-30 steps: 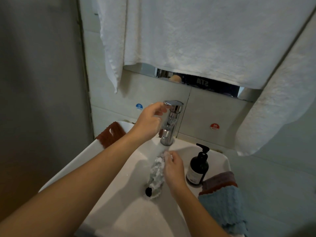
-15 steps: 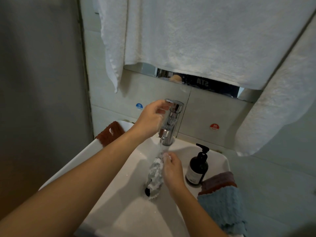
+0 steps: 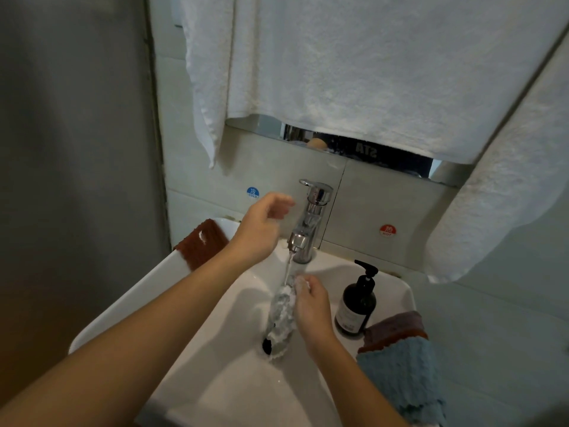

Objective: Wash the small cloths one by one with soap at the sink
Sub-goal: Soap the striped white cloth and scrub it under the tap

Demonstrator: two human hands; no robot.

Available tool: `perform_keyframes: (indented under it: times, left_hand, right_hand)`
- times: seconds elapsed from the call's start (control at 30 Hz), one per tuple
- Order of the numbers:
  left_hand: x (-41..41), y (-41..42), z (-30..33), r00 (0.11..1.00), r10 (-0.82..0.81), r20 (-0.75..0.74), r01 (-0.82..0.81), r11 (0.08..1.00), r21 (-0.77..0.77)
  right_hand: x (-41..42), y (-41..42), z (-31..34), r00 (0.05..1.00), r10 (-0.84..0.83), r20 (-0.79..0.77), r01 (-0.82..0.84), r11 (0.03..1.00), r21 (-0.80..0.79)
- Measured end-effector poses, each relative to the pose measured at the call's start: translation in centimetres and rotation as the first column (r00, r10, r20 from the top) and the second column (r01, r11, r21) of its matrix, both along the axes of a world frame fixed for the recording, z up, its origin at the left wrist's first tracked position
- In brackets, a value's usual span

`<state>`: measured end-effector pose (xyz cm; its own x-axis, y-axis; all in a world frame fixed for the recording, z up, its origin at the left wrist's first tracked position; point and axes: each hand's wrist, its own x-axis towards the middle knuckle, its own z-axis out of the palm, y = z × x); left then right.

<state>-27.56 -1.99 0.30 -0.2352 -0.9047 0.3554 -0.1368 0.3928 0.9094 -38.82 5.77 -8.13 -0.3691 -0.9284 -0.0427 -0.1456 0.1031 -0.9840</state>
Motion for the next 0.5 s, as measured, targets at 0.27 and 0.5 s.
perform_keyframes:
  times: [0.27,0.5]
  left_hand:
    - [3.5,1.1,-9.4,0.747,-0.452,0.487,0.280,0.879,0.386]
    - [4.0,1.1,-8.9,0.974,-0.227,0.005,0.184,0.803,0.567]
  right_hand:
    - [0.8,-1.5,0.5,0.918,-0.060,0.392,0.068,0.998,-0.007]
    - [-1.2,-1.6,-0.3,0.960,-0.280,-0.008,0.280,0.960,0.004]
